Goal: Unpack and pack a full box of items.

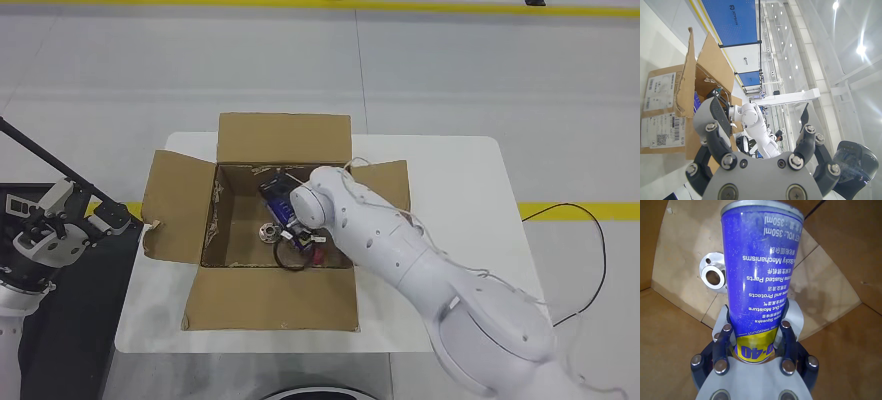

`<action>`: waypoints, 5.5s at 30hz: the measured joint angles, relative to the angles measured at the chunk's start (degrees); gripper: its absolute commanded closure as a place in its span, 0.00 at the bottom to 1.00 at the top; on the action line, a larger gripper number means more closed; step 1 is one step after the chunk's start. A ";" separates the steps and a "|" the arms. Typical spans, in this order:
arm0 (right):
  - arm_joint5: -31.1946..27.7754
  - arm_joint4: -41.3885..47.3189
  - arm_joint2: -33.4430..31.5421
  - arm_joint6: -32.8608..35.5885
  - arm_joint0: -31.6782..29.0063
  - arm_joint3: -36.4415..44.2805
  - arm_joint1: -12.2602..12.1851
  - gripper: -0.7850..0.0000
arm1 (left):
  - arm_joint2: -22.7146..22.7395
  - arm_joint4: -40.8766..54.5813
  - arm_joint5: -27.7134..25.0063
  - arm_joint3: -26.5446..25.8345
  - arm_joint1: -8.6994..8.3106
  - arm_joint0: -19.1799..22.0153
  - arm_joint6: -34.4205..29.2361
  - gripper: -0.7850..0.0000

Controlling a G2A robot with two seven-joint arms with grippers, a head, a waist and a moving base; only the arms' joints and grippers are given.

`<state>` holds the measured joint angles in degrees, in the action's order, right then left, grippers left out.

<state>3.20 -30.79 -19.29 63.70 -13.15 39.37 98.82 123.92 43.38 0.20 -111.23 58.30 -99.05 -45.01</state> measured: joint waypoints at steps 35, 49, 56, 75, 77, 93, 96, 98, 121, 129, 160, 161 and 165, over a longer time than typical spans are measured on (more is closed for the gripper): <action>-1.01 -7.46 -37.22 16.33 -13.29 51.77 -15.32 1.00 | -0.47 -0.34 -0.08 -0.49 0.03 0.62 0.27 0.00; 2.08 -18.48 -52.66 24.29 -21.51 64.66 -21.89 1.00 | -0.47 -3.17 0.93 0.71 -0.64 4.72 -1.18 0.00; 3.82 -17.76 -58.13 24.30 -28.19 68.74 -27.57 1.00 | -0.47 -3.17 0.92 0.71 -0.64 4.72 -1.18 0.00; 13.13 -13.66 -61.11 24.30 -43.90 76.35 -45.76 1.00 | -0.47 -3.17 0.93 0.71 -0.64 4.72 -1.18 0.00; 13.14 -13.51 -61.27 24.30 -45.11 75.62 -47.65 1.00 | -0.47 -3.17 0.93 0.71 -0.64 4.72 -1.18 0.00; 14.49 -15.39 -53.24 22.87 -42.05 64.53 -51.35 1.00 | -0.47 -3.17 0.93 0.71 -0.64 4.72 -1.18 0.00; 16.72 -15.51 -50.00 20.62 -40.18 62.54 -50.49 1.00 | -0.47 -3.17 0.93 0.71 -0.64 4.72 -1.18 0.00; 18.12 -15.53 -47.96 19.23 -39.07 61.37 -49.92 1.00 | -0.47 -3.17 0.93 0.71 -0.64 4.72 -1.18 0.00; 22.16 -11.60 -39.52 15.22 -33.03 51.32 -46.88 0.87 | -0.47 -3.17 0.93 0.71 -0.64 4.72 -1.18 0.00; 22.52 -10.88 -38.34 14.86 -32.42 50.34 -46.54 0.83 | -0.47 -3.17 0.93 0.71 -0.64 4.72 -1.18 0.00; 22.06 -9.85 -36.86 15.32 -30.71 47.85 -46.37 0.41 | -0.47 -3.17 0.93 0.71 -0.64 4.72 -1.18 0.00; 22.05 -9.91 -36.86 15.34 -30.67 47.76 -46.38 0.40 | -0.47 -3.17 0.93 0.71 -0.64 4.72 -1.18 0.00; 22.08 -9.90 -36.87 15.30 -30.57 47.49 -46.41 0.31 | -0.47 -3.17 0.93 0.71 -0.64 4.72 -1.18 0.00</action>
<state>25.28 -40.69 -56.16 79.00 -43.72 86.85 52.41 123.45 40.21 1.12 -110.52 57.67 -94.33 -46.19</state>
